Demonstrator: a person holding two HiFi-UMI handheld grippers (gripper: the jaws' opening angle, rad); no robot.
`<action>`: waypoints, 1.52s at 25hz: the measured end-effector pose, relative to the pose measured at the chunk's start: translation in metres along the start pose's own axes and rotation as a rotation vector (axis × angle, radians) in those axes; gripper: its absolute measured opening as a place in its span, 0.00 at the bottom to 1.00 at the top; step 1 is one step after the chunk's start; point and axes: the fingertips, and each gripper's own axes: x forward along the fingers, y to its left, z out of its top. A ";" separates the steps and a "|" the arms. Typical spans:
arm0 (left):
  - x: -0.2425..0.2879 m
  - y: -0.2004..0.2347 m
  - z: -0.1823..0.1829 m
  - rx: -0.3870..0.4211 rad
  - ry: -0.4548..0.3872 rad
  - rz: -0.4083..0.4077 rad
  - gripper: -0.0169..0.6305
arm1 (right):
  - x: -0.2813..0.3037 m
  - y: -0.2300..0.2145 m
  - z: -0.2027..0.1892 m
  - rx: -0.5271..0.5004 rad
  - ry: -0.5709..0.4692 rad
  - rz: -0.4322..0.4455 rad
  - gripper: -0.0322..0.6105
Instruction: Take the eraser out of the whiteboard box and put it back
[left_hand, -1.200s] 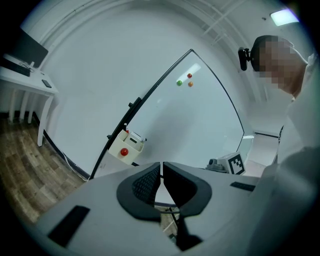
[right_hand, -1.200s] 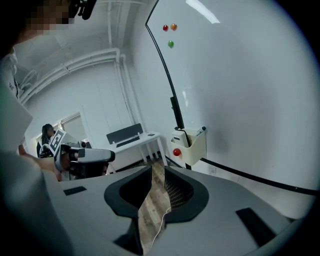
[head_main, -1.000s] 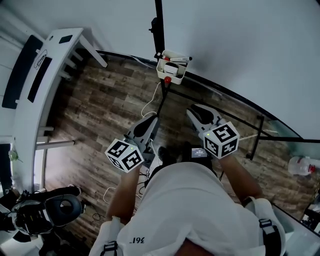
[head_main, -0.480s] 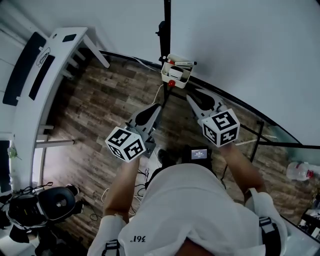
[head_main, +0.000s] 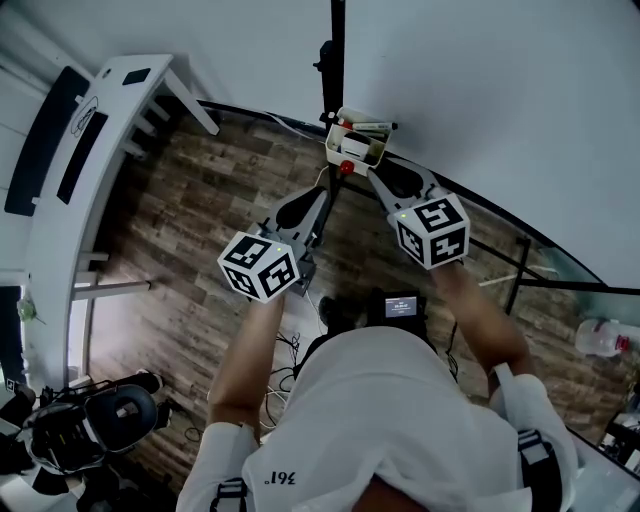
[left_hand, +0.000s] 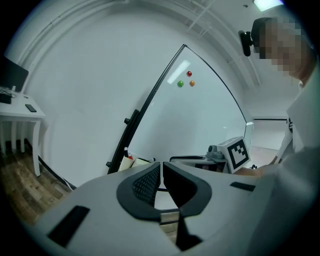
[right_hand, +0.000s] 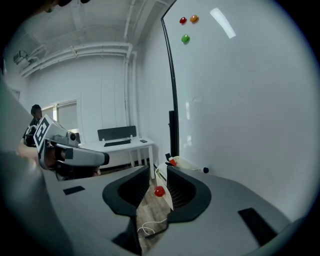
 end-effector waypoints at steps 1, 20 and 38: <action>0.003 0.002 0.000 0.000 0.002 0.001 0.04 | 0.003 -0.002 0.000 0.002 0.003 -0.003 0.22; 0.041 0.047 -0.022 -0.048 0.076 0.046 0.08 | 0.055 -0.021 -0.011 0.070 0.052 -0.094 0.39; 0.047 0.069 -0.049 -0.018 0.179 0.032 0.08 | 0.090 -0.026 -0.026 0.100 0.101 -0.188 0.52</action>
